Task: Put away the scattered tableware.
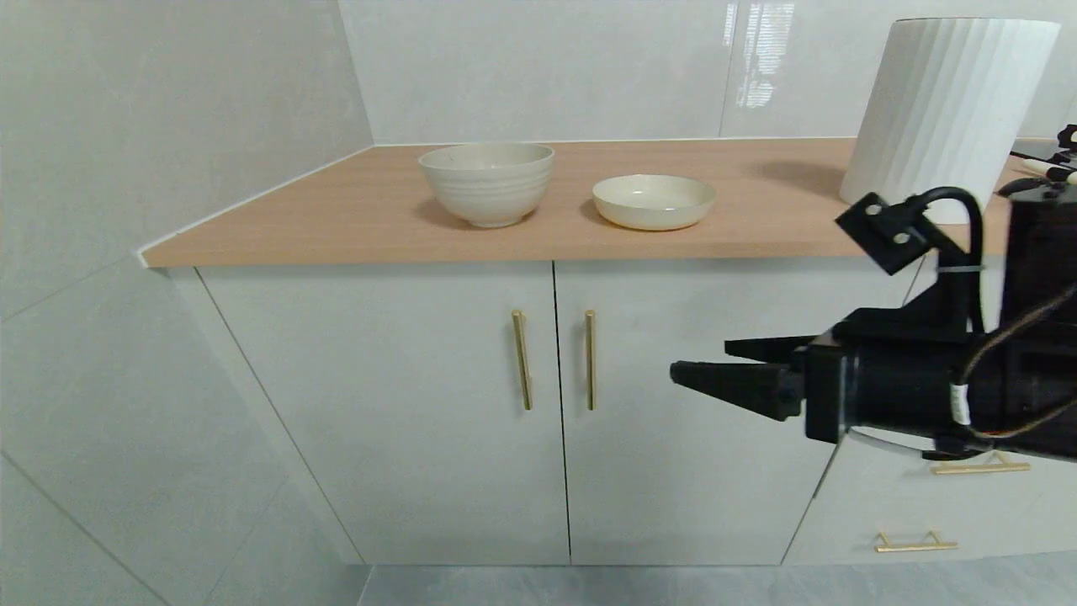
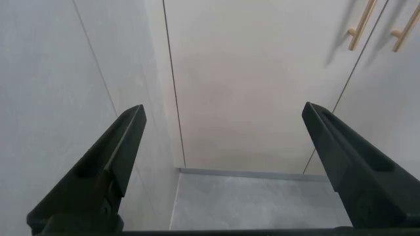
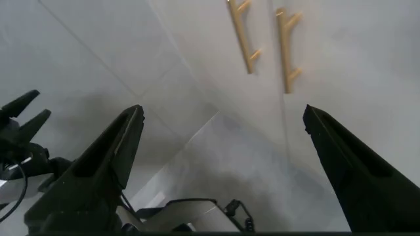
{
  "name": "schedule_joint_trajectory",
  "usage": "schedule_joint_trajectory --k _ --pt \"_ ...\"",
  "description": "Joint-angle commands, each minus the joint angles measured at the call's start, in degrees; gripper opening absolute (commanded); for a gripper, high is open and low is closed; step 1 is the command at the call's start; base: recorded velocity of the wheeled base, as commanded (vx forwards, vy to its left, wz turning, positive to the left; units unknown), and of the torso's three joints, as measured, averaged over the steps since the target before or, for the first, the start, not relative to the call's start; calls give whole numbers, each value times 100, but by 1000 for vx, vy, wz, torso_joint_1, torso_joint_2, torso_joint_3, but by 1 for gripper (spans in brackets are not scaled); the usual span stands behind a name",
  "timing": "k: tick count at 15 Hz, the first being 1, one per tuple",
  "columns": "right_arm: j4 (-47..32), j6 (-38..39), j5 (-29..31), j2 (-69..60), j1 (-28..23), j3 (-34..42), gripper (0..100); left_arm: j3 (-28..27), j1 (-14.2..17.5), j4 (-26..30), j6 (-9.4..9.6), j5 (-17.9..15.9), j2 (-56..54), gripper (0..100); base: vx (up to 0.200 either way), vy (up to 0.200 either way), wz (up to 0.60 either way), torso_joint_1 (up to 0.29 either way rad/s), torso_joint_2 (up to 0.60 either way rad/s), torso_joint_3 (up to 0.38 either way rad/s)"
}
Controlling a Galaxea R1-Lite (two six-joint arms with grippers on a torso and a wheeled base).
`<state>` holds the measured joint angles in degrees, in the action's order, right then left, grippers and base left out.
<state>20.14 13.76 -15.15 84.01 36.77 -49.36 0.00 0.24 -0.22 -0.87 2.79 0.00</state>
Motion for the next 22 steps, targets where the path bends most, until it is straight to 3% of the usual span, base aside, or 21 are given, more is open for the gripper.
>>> schedule_joint_trajectory --k 1,3,7,22 --pt "43 118 -14 907 147 -364 100 0 2 -4 -1 2 0 100 0 0 0 0 0 0" --pt "192 162 -5 1408 138 -584 100 0 2 -4 -1 2 0 100 0 0 0 0 0 0" --pt "1387 171 39 2322 147 -891 100 0 2 -4 -1 -7 0 100 0 0 0 0 0 0" --pt "1713 311 215 3403 67 -1990 100 0 2 -4 -1 2 0 100 0 0 0 0 0 0"
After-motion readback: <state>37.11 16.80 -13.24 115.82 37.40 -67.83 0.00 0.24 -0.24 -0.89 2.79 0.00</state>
